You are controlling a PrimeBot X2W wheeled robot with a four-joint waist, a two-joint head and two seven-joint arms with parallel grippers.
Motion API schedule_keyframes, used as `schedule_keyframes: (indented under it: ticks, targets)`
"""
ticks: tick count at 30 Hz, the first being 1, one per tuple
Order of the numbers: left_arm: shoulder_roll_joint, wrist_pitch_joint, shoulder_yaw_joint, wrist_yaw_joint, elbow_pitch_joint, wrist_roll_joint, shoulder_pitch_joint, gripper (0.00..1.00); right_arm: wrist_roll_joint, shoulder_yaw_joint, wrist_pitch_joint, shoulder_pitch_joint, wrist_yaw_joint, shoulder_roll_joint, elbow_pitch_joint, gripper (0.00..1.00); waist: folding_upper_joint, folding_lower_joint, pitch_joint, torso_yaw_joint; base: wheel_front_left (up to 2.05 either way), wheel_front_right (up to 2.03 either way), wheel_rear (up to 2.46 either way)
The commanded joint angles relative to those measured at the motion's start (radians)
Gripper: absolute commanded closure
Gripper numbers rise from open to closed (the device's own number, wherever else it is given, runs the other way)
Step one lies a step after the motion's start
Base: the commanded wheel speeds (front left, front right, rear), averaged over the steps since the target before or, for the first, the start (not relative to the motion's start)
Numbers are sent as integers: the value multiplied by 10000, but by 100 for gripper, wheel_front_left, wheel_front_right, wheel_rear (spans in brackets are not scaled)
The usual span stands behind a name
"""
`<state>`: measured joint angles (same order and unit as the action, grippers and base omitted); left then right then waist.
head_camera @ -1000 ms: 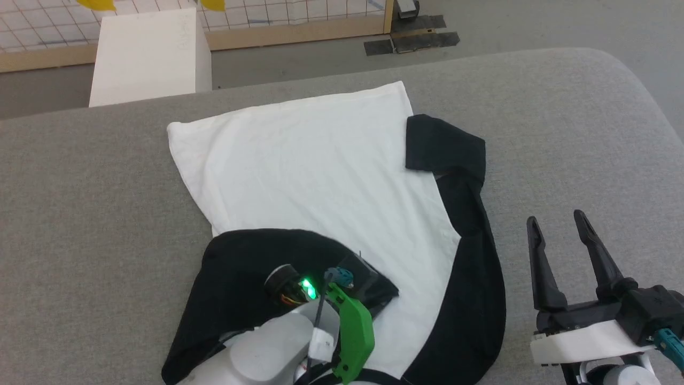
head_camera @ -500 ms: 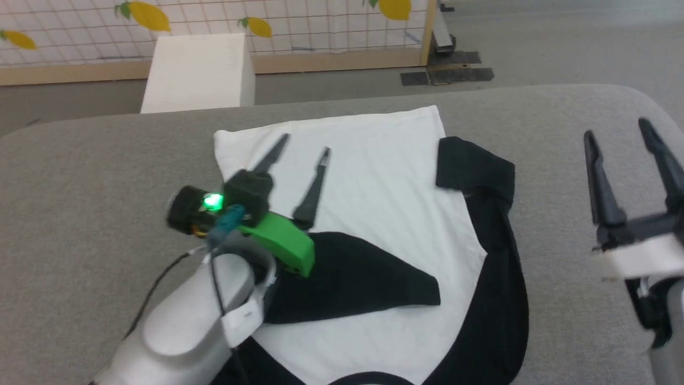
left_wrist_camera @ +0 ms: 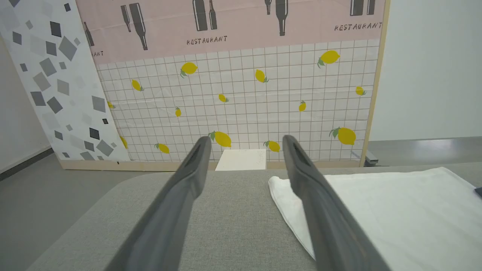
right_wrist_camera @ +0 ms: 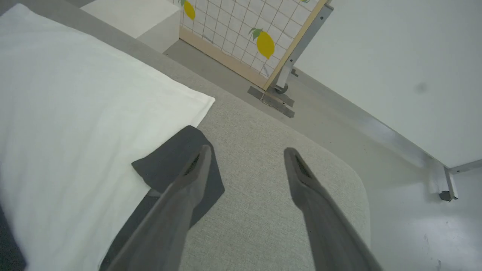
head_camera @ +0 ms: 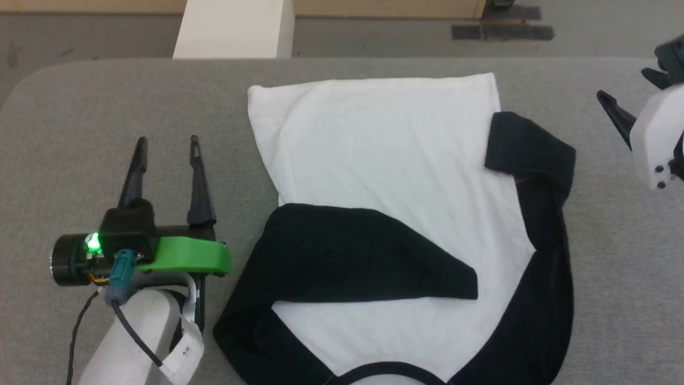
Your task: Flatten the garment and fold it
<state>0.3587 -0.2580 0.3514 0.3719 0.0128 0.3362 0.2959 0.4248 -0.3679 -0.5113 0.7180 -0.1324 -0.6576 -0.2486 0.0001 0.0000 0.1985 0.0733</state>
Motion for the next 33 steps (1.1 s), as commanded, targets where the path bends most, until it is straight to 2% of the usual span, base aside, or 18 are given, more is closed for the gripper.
schedule_keyframes:
  ticks: [1, 6, 8, 12, 16, 22, 23, 24, 33]
  targets:
    - [-190, -37, -304, -1, -211, -252, -209, 0, 303, -442, -614, 520, 17, -234, -102, 0, -1, 0, 821, 689, 0, 0, 0]
    - [-876, -37, -1345, -520, -660, -897, -529, 0, 1084, -1906, -2905, 2075, 17, -842, -552, 0, -1, 0, 1782, 1295, 0, 0, 0]
    - [-1150, -37, -1624, -824, -750, -1062, -561, 0, 1293, -1970, -3361, 2575, 17, -811, -966, 0, -1, 0, 2146, 1506, 0, 0, 0]
    - [-1579, -37, -2071, -1413, -731, -1406, -482, 0, 1003, -2049, -3509, 3195, 17, -662, -1886, 0, -1, 0, 2740, 1812, 0, 0, 0]
    - [-1947, -37, -2496, -1965, -688, -1666, -274, 0, 930, -2029, -3261, 3136, 17, -356, -2783, 0, -1, 0, 3101, 1944, 0, 0, 0]
    - [-2261, -37, -3072, -2640, -398, -2031, -41, 0, 1265, -2510, -3063, 2576, 17, -44, -3700, 0, -1, 0, 3153, 1756, 0, 0, 0]
    - [-2299, -37, -3165, -2725, -350, -2095, -46, 0, 1345, -2620, -2965, 2548, 17, -41, -3740, 58, -1, 0, 3095, 1682, 0, 0, 0]
    - [-2318, -37, -3246, -2793, -311, -2139, -61, 0, 1366, -2659, -2792, 2563, 17, -73, -3767, 100, -1, 0, 3042, 1616, 0, 0, 0]
    - [-2437, -37, -3861, -3209, -9, -2549, -684, 0, 2024, -2368, -236, 2619, 17, -272, -3750, 100, -1, 0, 1757, 834, 0, 0, 0]
